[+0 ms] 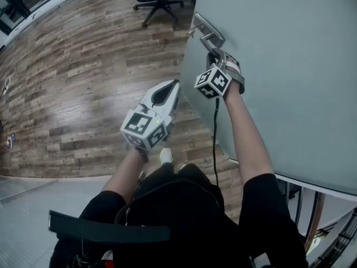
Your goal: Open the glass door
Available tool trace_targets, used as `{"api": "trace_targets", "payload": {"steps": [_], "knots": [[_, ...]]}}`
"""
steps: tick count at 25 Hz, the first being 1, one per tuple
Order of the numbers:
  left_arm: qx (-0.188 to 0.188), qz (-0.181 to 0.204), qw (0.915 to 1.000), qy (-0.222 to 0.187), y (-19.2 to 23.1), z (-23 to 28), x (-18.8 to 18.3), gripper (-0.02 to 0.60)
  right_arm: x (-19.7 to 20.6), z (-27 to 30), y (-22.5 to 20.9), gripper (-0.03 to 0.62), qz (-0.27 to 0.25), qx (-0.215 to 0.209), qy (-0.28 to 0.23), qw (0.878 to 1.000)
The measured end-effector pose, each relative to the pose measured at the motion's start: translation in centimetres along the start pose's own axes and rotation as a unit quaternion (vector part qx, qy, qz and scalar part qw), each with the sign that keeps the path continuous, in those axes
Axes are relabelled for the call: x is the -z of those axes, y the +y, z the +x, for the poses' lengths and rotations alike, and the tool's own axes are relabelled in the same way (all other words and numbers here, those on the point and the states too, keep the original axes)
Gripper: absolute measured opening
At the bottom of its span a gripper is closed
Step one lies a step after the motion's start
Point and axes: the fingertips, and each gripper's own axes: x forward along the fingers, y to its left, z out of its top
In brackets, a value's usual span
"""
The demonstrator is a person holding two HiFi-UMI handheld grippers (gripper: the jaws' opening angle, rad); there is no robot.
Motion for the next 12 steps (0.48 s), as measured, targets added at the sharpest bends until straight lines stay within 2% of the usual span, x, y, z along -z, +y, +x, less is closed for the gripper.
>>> {"api": "trace_targets", "payload": {"steps": [12], "knots": [[0.007, -0.002, 0.9999, 0.011, -0.1, 4.0, 0.5, 0.002, 4.1, 3.7, -4.0, 0.091, 0.019, 0.015, 0.032, 0.999]]}}
